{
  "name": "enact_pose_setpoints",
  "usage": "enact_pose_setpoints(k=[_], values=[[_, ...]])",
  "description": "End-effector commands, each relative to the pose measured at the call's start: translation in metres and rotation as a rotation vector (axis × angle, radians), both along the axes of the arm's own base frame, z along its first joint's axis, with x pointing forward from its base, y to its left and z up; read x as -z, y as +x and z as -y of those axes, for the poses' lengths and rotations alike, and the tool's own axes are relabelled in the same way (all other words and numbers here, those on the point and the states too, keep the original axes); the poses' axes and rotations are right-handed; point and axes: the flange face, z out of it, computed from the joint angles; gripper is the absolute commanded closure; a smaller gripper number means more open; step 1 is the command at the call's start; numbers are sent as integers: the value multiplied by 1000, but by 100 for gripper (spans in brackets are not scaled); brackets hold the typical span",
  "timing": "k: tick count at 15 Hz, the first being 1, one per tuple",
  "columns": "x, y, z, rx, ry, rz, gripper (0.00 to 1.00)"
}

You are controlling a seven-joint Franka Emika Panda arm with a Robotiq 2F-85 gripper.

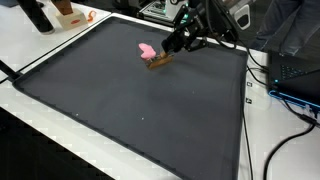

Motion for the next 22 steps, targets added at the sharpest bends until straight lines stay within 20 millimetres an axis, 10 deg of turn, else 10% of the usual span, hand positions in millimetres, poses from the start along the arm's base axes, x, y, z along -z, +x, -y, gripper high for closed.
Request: enact_pose_setpoints(k=[1, 22], values=[[-7, -13, 4, -87, -2, -44, 76], [-36, 17, 47, 132, 103, -30, 76]])
